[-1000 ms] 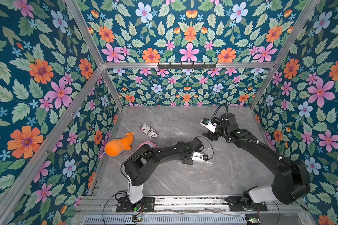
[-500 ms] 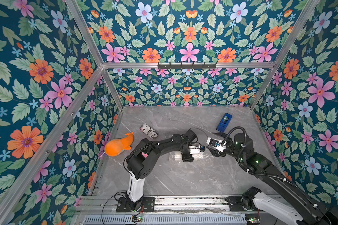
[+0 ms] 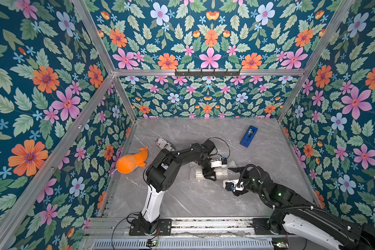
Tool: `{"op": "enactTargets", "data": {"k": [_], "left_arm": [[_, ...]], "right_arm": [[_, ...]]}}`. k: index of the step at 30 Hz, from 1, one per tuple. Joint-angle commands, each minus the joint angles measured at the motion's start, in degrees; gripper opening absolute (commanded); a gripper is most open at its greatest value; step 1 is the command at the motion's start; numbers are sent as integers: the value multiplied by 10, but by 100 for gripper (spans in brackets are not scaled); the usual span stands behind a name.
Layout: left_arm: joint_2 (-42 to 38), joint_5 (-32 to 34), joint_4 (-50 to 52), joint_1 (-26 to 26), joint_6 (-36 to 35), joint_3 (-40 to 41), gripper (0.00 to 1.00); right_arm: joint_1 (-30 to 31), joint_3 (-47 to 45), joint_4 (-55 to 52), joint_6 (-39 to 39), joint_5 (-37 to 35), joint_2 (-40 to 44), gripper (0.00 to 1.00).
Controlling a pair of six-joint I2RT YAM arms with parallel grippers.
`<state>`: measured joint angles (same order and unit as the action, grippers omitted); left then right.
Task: Wrap vases in bubble wrap
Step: Wrap the vase in bubble wrap.
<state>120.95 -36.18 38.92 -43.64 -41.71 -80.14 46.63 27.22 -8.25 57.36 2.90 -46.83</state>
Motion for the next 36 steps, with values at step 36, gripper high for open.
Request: {"op": "enactTargets", "data": {"k": [36], "left_arm": [[9,161,108,0,65,38,52]], "right_arm": [[105,-2,14,-72,-20,-106,84]]}}
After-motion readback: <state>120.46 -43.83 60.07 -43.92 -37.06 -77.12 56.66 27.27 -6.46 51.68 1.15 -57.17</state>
